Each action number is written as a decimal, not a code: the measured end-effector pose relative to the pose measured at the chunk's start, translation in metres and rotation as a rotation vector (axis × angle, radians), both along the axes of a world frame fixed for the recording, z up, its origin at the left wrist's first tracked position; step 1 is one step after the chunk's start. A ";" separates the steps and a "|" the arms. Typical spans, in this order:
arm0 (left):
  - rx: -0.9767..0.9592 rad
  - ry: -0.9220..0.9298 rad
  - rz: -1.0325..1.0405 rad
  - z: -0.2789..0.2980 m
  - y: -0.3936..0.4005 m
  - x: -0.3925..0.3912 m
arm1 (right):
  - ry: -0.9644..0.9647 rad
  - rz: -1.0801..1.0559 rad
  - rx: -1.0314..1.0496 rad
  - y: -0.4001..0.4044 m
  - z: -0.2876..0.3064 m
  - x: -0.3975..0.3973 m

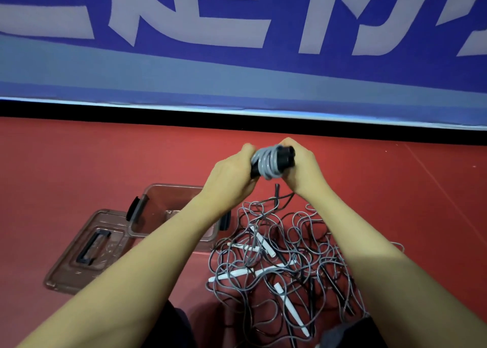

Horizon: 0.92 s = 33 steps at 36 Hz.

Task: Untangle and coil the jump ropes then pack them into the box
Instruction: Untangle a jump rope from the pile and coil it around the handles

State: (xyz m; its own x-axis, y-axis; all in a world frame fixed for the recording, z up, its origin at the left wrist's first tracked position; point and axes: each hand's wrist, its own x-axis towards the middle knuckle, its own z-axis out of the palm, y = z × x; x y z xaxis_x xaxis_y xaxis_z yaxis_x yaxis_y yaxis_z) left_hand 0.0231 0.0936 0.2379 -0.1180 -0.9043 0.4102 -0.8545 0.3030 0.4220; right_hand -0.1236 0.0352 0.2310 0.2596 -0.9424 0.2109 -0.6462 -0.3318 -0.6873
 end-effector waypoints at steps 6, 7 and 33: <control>0.013 0.228 0.156 0.001 -0.005 -0.010 | 0.265 0.039 -0.144 0.006 0.003 0.007; 0.023 0.224 0.181 -0.001 -0.007 -0.009 | 0.296 0.044 -0.160 0.006 0.001 0.008; 0.343 -0.464 0.337 -0.023 -0.022 0.009 | 0.175 0.127 -0.542 0.021 -0.007 0.023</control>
